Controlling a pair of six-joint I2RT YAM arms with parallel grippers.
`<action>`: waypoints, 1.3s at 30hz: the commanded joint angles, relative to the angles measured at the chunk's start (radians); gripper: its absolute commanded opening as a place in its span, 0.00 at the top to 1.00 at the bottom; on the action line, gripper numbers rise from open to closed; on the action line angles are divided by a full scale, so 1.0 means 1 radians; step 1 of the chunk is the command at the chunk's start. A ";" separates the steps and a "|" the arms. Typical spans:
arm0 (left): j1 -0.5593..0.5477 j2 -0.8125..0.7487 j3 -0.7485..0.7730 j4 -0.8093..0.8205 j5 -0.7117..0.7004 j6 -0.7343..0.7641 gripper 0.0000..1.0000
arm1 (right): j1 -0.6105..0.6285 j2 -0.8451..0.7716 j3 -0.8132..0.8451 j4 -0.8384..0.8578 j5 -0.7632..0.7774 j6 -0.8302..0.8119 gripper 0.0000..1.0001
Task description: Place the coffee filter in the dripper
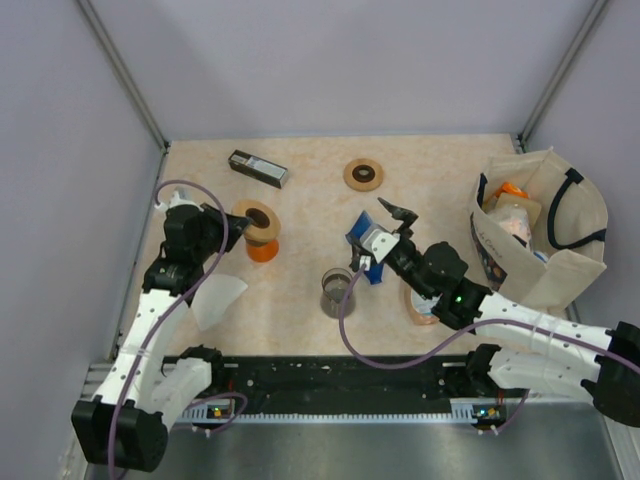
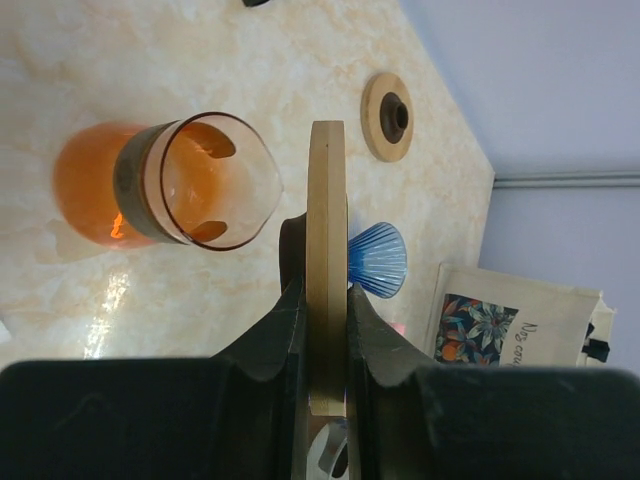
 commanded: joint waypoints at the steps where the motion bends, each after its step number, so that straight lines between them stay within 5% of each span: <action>1: 0.015 -0.001 -0.024 0.070 -0.003 0.017 1.00 | 0.006 -0.010 0.002 0.010 0.030 0.038 0.01; 22: 0.055 0.161 -0.037 0.204 0.042 0.088 1.00 | 0.006 0.025 0.024 0.030 0.006 0.015 0.01; 39: 0.069 0.171 0.026 0.063 0.020 0.154 0.62 | 0.006 0.028 0.033 0.031 0.004 0.008 0.01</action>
